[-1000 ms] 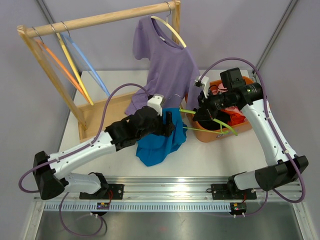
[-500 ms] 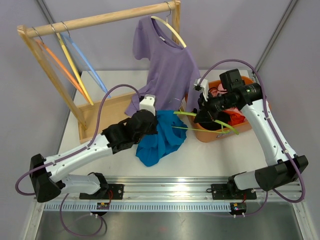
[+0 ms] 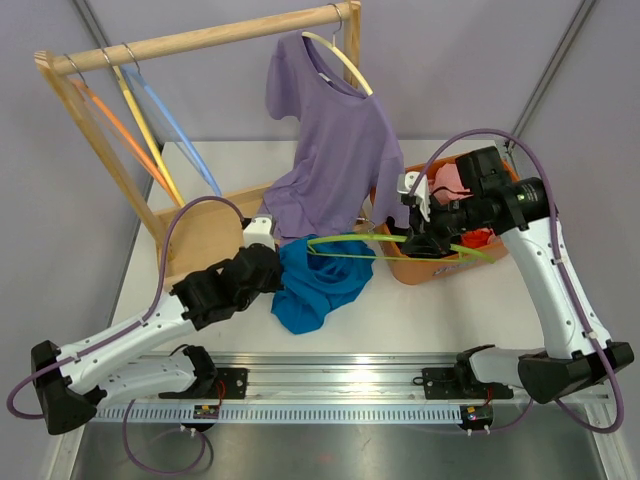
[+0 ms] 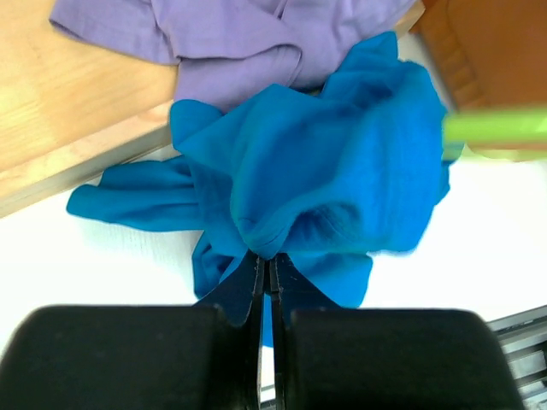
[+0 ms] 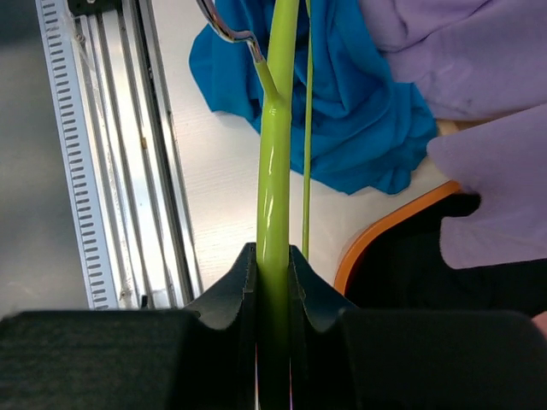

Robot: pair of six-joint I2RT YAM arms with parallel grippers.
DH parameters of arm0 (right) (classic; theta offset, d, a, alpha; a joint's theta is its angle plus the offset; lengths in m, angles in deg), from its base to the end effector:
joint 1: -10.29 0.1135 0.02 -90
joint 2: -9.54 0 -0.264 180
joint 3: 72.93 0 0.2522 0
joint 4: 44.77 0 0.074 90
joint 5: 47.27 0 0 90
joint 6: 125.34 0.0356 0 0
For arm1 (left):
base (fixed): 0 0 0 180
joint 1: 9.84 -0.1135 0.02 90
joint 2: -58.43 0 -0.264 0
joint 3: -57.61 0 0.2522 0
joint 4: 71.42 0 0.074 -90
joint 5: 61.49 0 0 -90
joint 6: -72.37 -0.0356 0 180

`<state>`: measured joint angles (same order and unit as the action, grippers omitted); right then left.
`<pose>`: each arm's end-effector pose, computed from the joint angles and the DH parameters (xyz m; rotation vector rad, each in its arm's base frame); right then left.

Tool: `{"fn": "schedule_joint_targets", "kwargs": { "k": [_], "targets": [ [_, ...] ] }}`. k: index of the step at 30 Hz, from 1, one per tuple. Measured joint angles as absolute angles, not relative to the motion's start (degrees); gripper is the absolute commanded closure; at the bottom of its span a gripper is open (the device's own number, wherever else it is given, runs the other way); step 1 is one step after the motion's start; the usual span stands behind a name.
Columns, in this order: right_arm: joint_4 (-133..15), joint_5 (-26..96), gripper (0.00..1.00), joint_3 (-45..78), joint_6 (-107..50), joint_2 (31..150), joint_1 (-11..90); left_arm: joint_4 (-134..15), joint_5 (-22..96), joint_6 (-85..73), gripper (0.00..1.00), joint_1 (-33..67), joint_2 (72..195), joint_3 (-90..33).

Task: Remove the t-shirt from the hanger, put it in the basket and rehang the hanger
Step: Remove the tshirt from the hanger

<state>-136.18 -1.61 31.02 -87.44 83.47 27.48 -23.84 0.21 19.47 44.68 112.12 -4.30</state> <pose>0.1961 0.0867 0.4060 -1.5364 1.7940 0.7336 0.1268 -0.1488 0.2955 0.0727 2.1838 -0.3548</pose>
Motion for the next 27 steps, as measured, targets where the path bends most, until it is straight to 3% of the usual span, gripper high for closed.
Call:
{"fn": "schedule_joint_targets", "kwargs": {
  "k": [23,27],
  "targets": [
    [-137.5,-3.5,1.0,35.9,-92.2,78.4,27.5,-19.1,2.4,23.2,1.0,42.6,106.6,0.0],
    [-137.5,-4.6,1.0,36.6,-90.7,78.4,27.5,-18.7,3.1,23.4,0.94,42.6,105.7,0.5]
  ]
}}
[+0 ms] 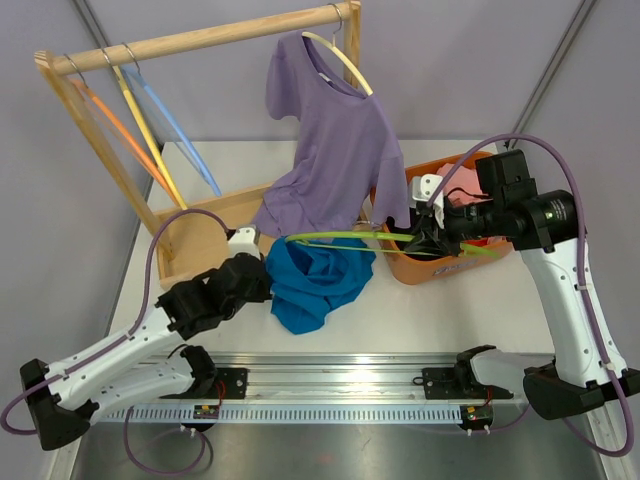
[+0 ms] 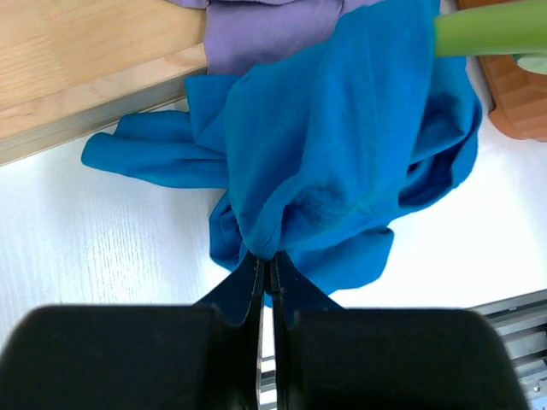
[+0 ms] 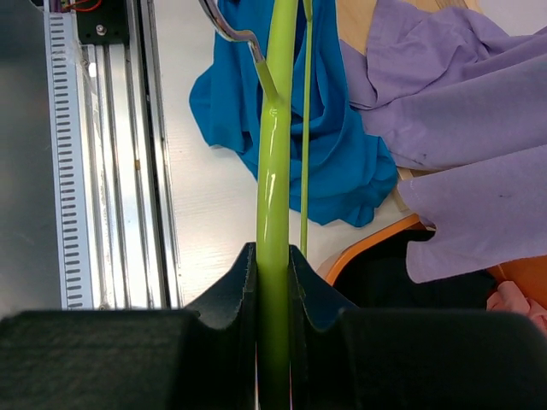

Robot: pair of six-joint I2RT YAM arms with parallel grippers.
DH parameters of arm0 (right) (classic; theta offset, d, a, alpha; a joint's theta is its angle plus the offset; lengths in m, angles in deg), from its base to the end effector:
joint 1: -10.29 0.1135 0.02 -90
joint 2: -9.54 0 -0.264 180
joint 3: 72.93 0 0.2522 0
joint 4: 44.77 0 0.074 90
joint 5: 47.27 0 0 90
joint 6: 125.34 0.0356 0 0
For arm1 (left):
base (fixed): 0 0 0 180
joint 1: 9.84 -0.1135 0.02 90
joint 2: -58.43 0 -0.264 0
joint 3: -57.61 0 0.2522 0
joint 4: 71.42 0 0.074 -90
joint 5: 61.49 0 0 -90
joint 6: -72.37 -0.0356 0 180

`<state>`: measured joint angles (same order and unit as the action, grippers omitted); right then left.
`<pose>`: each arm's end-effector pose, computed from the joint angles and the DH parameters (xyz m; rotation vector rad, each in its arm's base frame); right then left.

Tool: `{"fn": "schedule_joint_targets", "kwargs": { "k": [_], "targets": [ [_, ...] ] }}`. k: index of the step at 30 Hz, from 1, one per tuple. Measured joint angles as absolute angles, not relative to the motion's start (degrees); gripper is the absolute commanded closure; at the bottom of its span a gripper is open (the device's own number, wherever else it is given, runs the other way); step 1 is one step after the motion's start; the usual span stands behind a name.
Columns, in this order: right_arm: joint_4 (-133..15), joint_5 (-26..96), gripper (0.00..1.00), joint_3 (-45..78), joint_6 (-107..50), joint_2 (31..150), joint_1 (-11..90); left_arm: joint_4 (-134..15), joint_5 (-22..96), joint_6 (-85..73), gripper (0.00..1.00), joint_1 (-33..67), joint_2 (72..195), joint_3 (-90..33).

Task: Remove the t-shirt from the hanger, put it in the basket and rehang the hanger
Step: Remove the tshirt from the hanger, then pass the hanger from the right arm to the left

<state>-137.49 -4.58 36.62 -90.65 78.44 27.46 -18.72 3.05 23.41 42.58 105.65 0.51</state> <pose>0.1610 0.0771 0.4467 -1.5577 1.5686 0.6596 0.1140 -0.1230 0.2784 0.0022 2.2570 -0.3664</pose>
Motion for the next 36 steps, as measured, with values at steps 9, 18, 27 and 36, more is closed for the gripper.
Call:
{"fn": "schedule_joint_targets", "kwargs": {
  "k": [9,18,27,36],
  "targets": [
    [-134.9,-4.9,1.0,36.8,-81.7,79.2,27.5,-21.3,5.7,20.6,0.38,42.6,100.6,1.4],
    [-130.6,-5.0,1.0,36.8,-77.5,82.6,27.4,-21.7,8.5,12.2,0.18,42.4,95.3,-0.1],
    [-134.7,-6.4,1.0,38.0,-87.8,91.7,29.1,-26.7,23.8,-13.4,0.06,42.4,100.5,-14.0],
    [-135.7,-7.1,1.0,38.0,-99.3,92.0,38.3,-29.1,39.0,-27.7,0.09,42.4,109.5,-16.5]
  ]
}}
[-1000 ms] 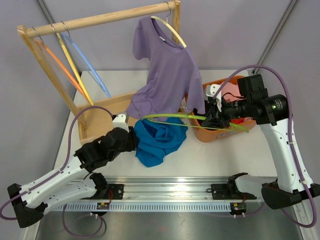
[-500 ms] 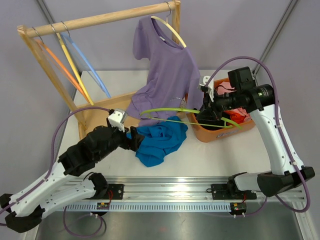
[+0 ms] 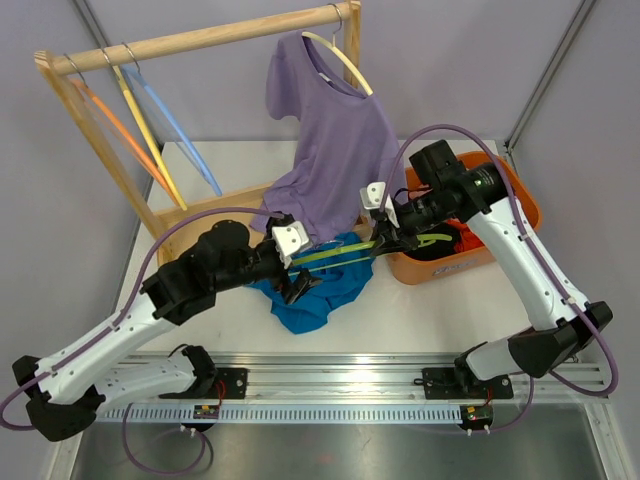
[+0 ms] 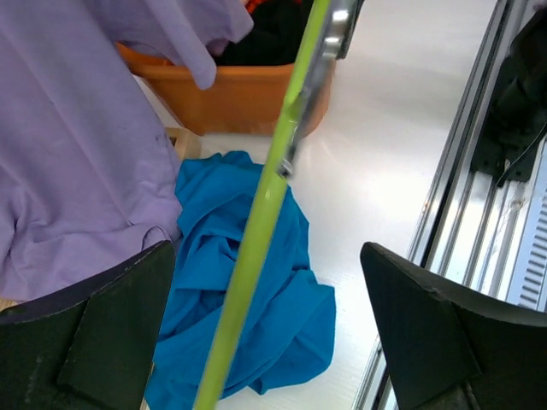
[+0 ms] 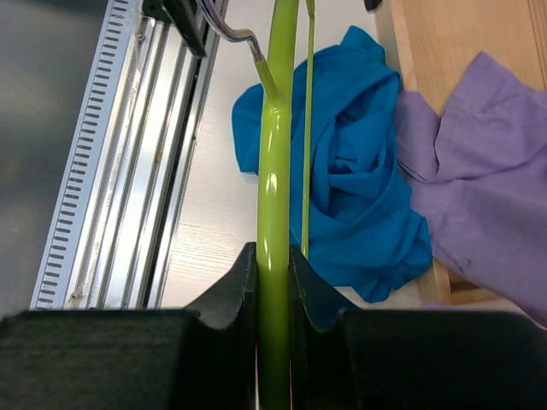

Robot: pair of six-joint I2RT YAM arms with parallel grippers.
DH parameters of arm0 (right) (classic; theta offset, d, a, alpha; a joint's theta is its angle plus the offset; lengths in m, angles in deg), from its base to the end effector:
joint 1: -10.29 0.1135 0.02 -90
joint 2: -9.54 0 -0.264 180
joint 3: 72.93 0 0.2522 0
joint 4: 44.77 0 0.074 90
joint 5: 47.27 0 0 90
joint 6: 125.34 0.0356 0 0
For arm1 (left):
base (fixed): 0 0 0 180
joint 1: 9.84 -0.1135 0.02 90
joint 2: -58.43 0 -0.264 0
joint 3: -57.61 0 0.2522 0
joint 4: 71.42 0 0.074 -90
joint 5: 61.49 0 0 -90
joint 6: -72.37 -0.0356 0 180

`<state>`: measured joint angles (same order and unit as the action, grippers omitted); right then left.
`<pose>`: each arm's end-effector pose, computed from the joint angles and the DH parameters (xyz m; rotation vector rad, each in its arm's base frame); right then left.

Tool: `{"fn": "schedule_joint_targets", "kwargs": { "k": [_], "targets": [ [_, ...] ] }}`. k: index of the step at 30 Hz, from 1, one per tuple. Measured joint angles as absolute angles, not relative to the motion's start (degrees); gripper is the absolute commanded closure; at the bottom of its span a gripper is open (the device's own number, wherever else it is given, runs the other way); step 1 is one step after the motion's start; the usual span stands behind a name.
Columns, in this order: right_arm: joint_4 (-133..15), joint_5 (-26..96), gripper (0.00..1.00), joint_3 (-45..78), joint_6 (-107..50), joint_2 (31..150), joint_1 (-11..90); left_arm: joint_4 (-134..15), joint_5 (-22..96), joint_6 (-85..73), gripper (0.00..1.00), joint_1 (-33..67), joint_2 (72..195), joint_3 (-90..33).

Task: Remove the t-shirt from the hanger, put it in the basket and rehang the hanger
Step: Pass the hanger from the right arm to the left, then pass the hanger from the left arm to the right

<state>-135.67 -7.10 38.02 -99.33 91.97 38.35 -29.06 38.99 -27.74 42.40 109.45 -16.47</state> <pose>0.2094 0.1424 0.4097 -1.8384 1.4087 0.8423 0.1105 -0.1533 0.3815 1.1208 1.6069 -0.6658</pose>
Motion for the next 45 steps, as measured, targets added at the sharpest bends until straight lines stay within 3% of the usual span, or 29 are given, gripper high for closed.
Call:
{"fn": "schedule_joint_targets", "kwargs": {
  "k": [4,8,12,15,18,23,26,30,35,39,40,42,43,44,45],
  "targets": [
    [-136.4,-8.6,1.0,38.0,-102.1,91.7,39.5,-29.1,39.2,-29.0,0.29,42.4,111.2,-16.4],
    [-136.4,-9.5,1.0,38.0,-102.9,91.7,39.5,-29.6,39.7,-29.3,0.68,42.4,111.0,-16.5],
    [-136.3,-10.5,1.0,38.2,-102.9,91.9,39.5,-29.5,40.6,-29.3,0.8,42.4,111.0,-16.5],
    [-136.2,-11.1,1.0,38.5,-102.8,92.0,39.5,-28.8,42.8,-30.0,1.0,42.5,110.6,-16.5],
    [-136.4,-12.6,0.95,38.7,-102.3,92.1,39.4,-28.2,44.2,-30.2,1.0,42.8,109.7,-16.5],
    [-136.1,-15.5,0.62,38.7,-99.9,92.1,39.6,-27.9,44.9,-28.8,1.0,42.7,107.2,-16.5],
    [-136.1,-15.9,0.55,38.5,-99.7,92.1,39.6,-27.1,44.4,-27.4,1.0,42.2,104.4,-15.9],
    [-136.1,-16.9,0.54,38.2,-102.3,92.3,39.4,-24.3,42.9,-26.4,1.0,41.8,98.9,-14.8],
    [-136.1,-17.0,0.62,38.0,-106.1,92.3,38.9,-20.8,41.3,-26.2,1.0,41.8,95.4,-14.8],
    [-136.0,-17.0,0.85,38.0,-107.9,92.4,38.7,-19.7,41.0,-26.3,1.0,41.8,95.0,-14.8],
    [-135.9,-17.0,0.97,38.0,-108.1,92.5,38.7,-19.6,41.1,-26.4,1.0,41.8,95.0,-14.8],
    [-135.8,-17.0,1.0,38.0,-108.3,92.5,38.6,-19.6,40.9,-26.4,1.0,41.8,95.0,-14.8],
    [-135.8,-17.0,1.0,38.0,-108.3,92.5,38.6,-19.6,40.8,-26.4,0.97,41.8,95.0,-14.8],
    [-135.7,-17.0,1.0,38.0,-107.9,92.5,38.4,-19.7,40.5,-26.4,0.85,41.8,95.0,-14.8],
    [-135.6,-17.0,1.0,38.0,-106.8,92.4,38.1,-20.0,40.1,-26.2,0.66,41.9,95.0,-14.8]
  ]
}}
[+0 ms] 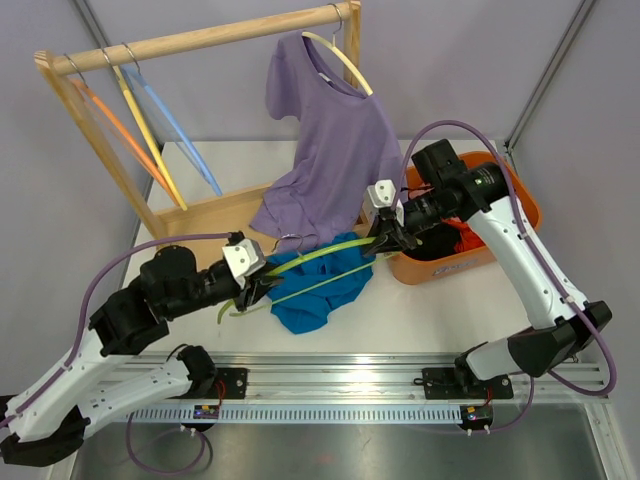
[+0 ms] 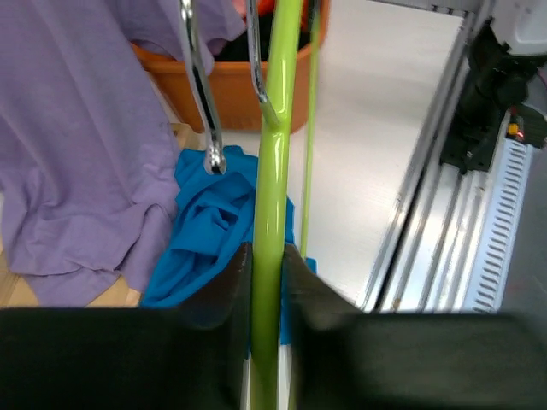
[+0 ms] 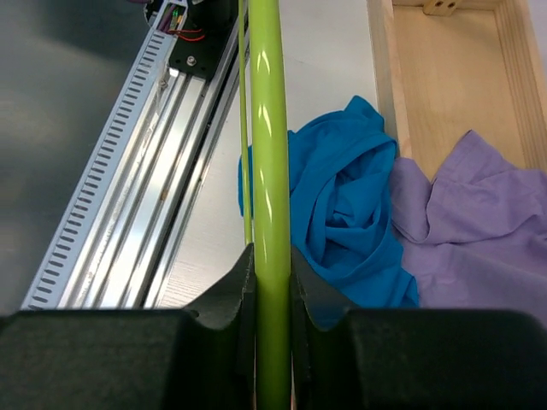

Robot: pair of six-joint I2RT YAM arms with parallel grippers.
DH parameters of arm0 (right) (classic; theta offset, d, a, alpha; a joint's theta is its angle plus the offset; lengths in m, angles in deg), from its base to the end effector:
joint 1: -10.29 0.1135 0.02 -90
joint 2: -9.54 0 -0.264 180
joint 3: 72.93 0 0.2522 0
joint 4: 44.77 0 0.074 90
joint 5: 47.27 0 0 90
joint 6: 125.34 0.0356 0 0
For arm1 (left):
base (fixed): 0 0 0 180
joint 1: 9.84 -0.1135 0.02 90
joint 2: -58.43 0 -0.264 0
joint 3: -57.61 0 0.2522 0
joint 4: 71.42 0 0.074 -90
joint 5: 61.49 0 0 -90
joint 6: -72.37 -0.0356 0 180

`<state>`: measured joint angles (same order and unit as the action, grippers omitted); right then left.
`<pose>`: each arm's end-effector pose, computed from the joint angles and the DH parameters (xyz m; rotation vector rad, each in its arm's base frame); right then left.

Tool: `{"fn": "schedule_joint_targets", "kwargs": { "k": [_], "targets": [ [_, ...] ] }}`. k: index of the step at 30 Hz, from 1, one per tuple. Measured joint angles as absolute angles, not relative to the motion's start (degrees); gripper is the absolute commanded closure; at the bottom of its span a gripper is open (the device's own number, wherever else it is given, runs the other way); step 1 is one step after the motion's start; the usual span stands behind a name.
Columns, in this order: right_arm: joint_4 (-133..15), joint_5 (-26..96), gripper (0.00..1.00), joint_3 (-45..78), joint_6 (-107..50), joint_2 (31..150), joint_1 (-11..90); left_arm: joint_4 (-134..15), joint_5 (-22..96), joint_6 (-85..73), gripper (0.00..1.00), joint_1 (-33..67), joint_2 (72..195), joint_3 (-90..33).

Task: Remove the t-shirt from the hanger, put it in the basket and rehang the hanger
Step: Pass the hanger from the left arm to the right, then hang the hanger back to the clothesline with the right arm

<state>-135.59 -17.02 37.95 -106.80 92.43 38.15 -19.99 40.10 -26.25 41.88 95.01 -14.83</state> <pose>0.2084 0.1450 0.4120 -1.8435 1.1716 0.9598 0.0670 -0.0965 0.3893 1.0766 1.5619 -0.7061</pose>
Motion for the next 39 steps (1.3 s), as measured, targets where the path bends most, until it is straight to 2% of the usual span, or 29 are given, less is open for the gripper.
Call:
{"fn": "schedule_joint_targets", "kwargs": {
  "k": [1,3,5,9,17,26,34,39],
  "targets": [
    [-135.3,-17.1,1.0,37.6,-105.3,92.3,37.8,-20.6,39.3,-26.1,0.28,41.9,95.0,-14.8],
    [-135.3,-16.6,1.0,36.1,-102.2,91.1,35.8,-21.1,35.6,-24.5,0.11,41.8,95.0,-14.9],
    [-135.9,-15.2,1.0,34.4,-99.1,89.6,32.2,-21.1,32.6,-23.7,0.02,41.5,94.9,-15.3],
    [-135.4,-10.9,1.0,32.8,-91.4,87.2,27.9,-20.5,28.2,-22.2,0.01,41.5,95.0,-18.8],
    [-120.1,0.5,1.0,33.2,-69.8,85.6,29.4,-16.0,23.5,-17.7,0.01,41.5,96.4,-28.7],
    [-106.0,19.3,1.0,51.6,-57.1,98.8,42.5,-13.1,22.2,-9.2,0.01,41.5,92.7,-23.5],
    [-100.3,32.3,1.0,78.1,-53.1,115.2,49.5,-13.6,22.2,-4.8,0.01,41.5,88.9,-19.2],
    [-97.1,37.1,1.0,83.1,-53.0,119.3,53.8,-14.2,22.2,-4.0,0.01,41.5,88.7,-17.6]
  ]
}}
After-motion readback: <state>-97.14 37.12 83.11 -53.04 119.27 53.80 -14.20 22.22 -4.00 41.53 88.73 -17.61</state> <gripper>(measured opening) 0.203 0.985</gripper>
